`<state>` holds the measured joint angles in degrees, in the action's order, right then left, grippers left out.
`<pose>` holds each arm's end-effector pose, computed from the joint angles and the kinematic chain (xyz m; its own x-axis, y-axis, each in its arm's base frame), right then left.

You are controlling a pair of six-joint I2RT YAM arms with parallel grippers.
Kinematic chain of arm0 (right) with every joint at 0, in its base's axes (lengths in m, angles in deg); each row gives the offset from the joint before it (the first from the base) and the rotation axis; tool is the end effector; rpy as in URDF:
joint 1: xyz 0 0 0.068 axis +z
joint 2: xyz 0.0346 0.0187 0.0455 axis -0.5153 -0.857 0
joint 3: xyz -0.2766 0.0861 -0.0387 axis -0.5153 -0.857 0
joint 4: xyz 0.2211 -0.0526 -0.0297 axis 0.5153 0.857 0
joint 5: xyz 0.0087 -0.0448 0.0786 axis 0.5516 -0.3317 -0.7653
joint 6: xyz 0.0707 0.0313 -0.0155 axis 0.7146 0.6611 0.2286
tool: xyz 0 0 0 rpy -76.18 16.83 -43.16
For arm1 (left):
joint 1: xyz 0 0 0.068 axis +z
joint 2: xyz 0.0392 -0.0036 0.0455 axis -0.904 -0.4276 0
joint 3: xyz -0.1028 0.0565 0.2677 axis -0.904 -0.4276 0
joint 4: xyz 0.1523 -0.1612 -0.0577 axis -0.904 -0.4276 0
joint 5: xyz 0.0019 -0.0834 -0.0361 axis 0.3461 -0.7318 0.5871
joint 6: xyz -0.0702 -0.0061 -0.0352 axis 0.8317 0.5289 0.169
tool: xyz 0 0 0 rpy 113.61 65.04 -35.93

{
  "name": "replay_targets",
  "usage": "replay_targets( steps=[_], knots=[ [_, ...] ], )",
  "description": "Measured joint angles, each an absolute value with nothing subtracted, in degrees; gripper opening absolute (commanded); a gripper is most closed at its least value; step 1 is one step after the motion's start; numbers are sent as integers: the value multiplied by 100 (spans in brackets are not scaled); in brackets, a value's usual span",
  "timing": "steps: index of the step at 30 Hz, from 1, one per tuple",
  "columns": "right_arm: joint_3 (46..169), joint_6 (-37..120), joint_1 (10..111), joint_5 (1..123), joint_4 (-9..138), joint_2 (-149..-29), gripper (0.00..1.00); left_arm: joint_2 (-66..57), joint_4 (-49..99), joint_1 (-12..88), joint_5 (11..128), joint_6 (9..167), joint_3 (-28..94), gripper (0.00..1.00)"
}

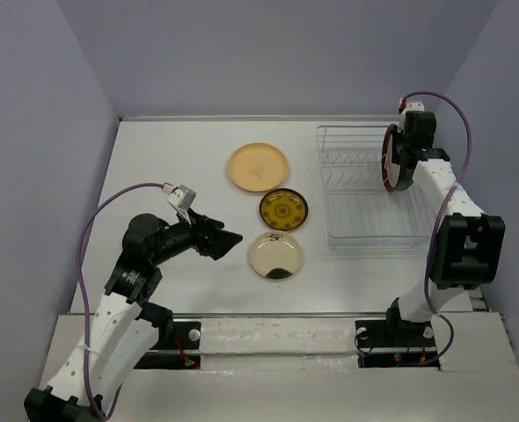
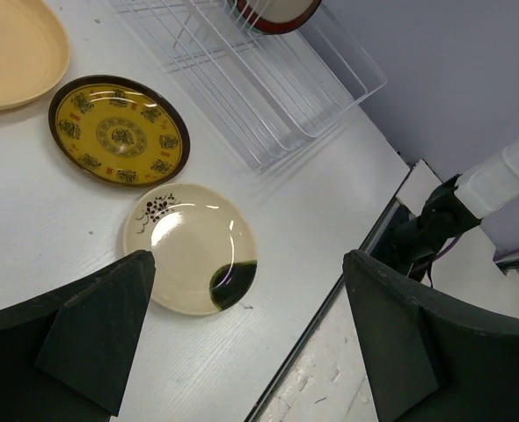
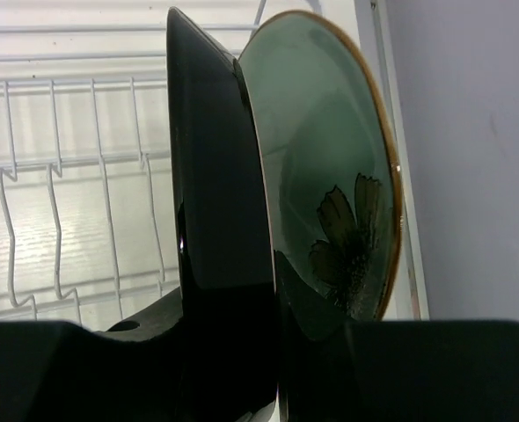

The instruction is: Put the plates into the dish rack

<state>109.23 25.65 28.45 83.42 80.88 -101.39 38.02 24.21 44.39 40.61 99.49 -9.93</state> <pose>0.3722 -0.0333 0.3212 -0.5757 -0.1239 -0.8082 0.1625 0.9514 -0.2616 0.0993 -0.0805 0.3103 -0.3556 -0.1990 -0.9132 0.7664 0.4971 -0.4068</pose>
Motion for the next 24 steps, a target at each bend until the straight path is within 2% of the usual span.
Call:
replay_targets(
  steps=[1,2,5,6,8,9,13,18,21,24],
  knots=[
    [10884,2581,2845,8331,8094,-10161,13,3785,2419,4439,4061,9949,-993,99],
    [10853,2603,2845,8329,8094,-10172,23,3754,2419,4439,4070,9949,-993,99],
    [10845,2736,2845,8333,8096,-10218,44,3673,2408,4439,4118,9949,-993,99],
    [10845,2832,2845,8337,8086,-10220,57,3645,2399,4439,4144,9949,-993,99],
    [10849,3031,2845,8339,7836,-10216,70,3553,2353,4439,4236,9943,-993,99],
    [10851,3129,2845,8350,7742,-10207,74,3488,2316,4439,4310,9938,-993,99],
    [10871,3658,2836,8444,7637,-10155,82,3304,2074,4439,4741,9932,-958,99],
    [10960,4465,2834,8479,7935,-9890,84,3188,1999,4439,5047,10019,-953,99],
    [10904,4961,2836,8143,8101,-9366,84,2924,2045,4400,5088,10170,-953,99],
    [10639,5437,2919,7638,7978,-8559,84,2626,2137,4282,5228,10373,-1003,95]
  ],
)
